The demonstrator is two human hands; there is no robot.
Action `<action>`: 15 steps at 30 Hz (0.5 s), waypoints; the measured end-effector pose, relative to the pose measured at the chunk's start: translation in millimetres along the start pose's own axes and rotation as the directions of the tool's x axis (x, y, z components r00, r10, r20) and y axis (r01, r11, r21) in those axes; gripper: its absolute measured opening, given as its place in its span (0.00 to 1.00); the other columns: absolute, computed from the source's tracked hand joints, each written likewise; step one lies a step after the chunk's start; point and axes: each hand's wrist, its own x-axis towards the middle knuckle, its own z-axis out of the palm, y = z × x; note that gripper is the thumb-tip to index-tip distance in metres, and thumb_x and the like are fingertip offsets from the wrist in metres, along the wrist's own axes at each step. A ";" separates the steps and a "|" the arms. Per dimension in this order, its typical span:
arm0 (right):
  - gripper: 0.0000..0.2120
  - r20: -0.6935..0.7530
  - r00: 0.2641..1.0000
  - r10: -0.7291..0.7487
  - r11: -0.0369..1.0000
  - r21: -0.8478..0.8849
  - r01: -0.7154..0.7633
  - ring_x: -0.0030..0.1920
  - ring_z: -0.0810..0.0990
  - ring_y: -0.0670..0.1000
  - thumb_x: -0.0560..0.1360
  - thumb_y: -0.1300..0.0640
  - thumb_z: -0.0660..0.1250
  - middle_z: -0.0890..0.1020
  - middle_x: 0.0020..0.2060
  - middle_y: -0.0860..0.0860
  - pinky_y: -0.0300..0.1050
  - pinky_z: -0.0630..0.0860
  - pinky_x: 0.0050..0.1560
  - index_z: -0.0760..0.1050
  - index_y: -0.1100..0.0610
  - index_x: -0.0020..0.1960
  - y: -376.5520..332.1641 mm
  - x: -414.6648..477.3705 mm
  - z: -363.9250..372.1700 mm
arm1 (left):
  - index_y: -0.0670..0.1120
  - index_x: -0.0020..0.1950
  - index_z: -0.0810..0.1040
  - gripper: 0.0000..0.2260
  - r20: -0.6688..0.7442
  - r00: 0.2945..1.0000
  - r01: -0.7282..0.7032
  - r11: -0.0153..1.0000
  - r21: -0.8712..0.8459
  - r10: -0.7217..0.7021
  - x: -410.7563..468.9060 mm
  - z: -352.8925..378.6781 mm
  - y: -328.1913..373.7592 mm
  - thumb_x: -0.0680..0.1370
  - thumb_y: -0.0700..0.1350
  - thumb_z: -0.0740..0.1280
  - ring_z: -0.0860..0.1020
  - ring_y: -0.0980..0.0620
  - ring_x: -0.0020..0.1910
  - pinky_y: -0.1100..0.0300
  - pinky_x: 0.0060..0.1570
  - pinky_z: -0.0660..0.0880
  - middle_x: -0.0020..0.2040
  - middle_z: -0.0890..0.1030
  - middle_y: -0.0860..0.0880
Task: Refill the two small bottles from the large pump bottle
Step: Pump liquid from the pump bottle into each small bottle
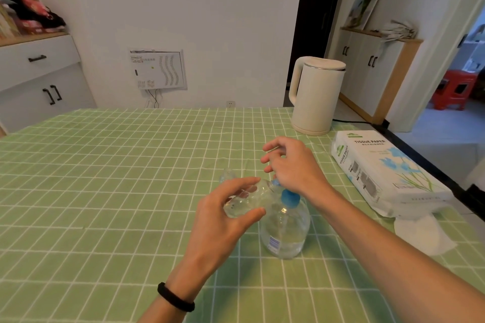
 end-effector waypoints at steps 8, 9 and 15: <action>0.14 -0.001 0.999 0.035 0.999 0.012 -0.035 0.43 0.87 0.46 0.81 0.64 0.59 0.87 0.42 0.46 0.45 0.83 0.40 0.81 0.51 0.54 8.3 -2.3 5.8 | 0.59 0.62 0.84 0.22 -0.004 1.000 0.020 1.000 0.003 -0.020 -2.7 3.0 -6.1 0.71 0.43 0.82 0.83 0.61 0.56 0.72 0.57 0.75 0.53 0.87 0.60; 0.13 -0.003 0.999 0.034 0.999 0.006 -0.034 0.43 0.87 0.47 0.82 0.64 0.59 0.87 0.42 0.46 0.46 0.83 0.41 0.80 0.50 0.54 8.1 -2.6 5.5 | 0.59 0.61 0.84 0.22 -0.005 1.000 0.020 1.000 0.000 -0.020 -2.8 3.1 -6.2 0.71 0.42 0.82 0.83 0.61 0.55 0.71 0.57 0.76 0.53 0.87 0.60; 0.12 -0.006 0.999 0.038 0.999 -0.009 -0.038 0.43 0.87 0.46 0.81 0.63 0.60 0.87 0.42 0.45 0.49 0.83 0.45 0.80 0.50 0.54 3.6 -2.8 2.5 | 0.59 0.62 0.84 0.21 0.007 1.000 0.017 1.000 -0.007 -0.017 -2.6 1.8 -3.7 0.71 0.43 0.81 0.83 0.61 0.56 0.72 0.57 0.75 0.54 0.87 0.60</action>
